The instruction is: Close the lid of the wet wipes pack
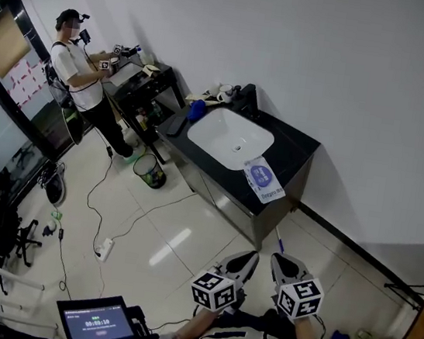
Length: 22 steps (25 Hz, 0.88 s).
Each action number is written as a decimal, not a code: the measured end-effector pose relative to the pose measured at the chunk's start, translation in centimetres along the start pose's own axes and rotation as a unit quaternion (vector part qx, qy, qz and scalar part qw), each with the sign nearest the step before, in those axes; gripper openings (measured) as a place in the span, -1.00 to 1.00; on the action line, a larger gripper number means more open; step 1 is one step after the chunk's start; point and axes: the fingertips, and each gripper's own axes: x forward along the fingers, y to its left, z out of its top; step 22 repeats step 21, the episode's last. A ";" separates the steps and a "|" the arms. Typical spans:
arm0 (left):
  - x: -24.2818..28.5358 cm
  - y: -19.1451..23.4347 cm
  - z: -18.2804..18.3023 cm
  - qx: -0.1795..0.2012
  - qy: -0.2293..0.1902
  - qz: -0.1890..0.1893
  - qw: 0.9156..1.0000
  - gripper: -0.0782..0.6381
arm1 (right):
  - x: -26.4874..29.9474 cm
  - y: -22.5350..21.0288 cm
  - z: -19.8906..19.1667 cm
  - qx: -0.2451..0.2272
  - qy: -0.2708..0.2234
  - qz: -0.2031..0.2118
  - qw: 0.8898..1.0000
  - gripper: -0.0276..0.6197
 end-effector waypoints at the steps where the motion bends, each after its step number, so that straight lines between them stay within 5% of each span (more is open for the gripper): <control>1: -0.6 0.5 0.2 -0.001 -0.001 0.002 1.000 -0.78 | 0.3 0.6 0.0 0.000 -0.001 -0.001 1.000 -0.92; 22: -6.3 4.5 -0.4 -0.012 0.003 -0.011 1.000 -0.78 | 3.0 5.4 -1.6 0.012 -0.002 -0.023 1.000 -0.92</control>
